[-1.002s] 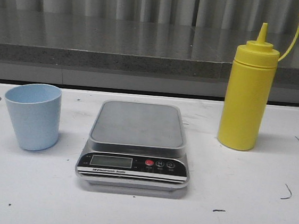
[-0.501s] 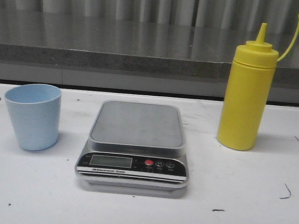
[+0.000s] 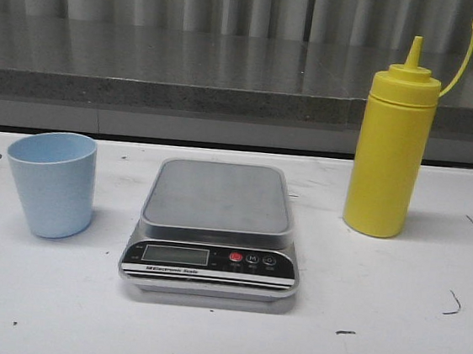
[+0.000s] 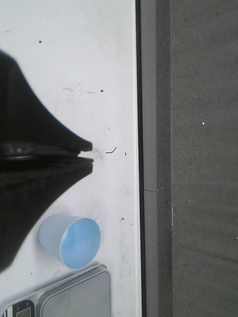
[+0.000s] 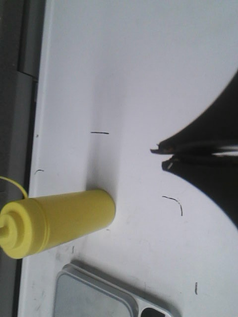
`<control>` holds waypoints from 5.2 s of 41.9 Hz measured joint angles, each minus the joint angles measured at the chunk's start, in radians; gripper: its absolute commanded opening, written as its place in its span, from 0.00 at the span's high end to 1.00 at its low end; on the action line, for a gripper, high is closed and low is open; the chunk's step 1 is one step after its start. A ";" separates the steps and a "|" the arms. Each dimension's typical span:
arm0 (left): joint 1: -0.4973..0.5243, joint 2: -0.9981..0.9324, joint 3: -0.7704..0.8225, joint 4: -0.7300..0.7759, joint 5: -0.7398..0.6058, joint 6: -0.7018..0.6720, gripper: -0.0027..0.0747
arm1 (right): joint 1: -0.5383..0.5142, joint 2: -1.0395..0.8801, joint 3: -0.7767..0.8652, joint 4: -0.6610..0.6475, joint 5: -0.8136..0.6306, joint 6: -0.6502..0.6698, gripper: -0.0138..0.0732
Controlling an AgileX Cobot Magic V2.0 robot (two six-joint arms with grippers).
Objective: Pour seasoning into cup on scale with both arms
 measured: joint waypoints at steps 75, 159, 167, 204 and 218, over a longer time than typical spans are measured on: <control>-0.206 1.200 -0.540 -0.052 0.214 0.022 0.28 | 0.000 0.083 0.000 -0.002 0.024 -0.008 0.20; -0.497 1.589 -1.165 -0.057 0.428 0.024 0.99 | 0.000 0.083 0.000 -0.006 0.024 -0.008 0.20; -0.497 1.605 -1.169 -0.057 0.430 0.024 0.91 | 0.000 0.083 0.000 -0.006 0.024 -0.008 0.20; -0.497 1.179 -0.975 -0.060 0.359 0.024 0.55 | 0.000 0.083 0.000 -0.006 0.024 -0.008 0.20; -0.497 0.764 -0.580 -0.050 0.247 0.024 0.55 | 0.000 0.083 0.000 -0.006 0.024 -0.008 0.20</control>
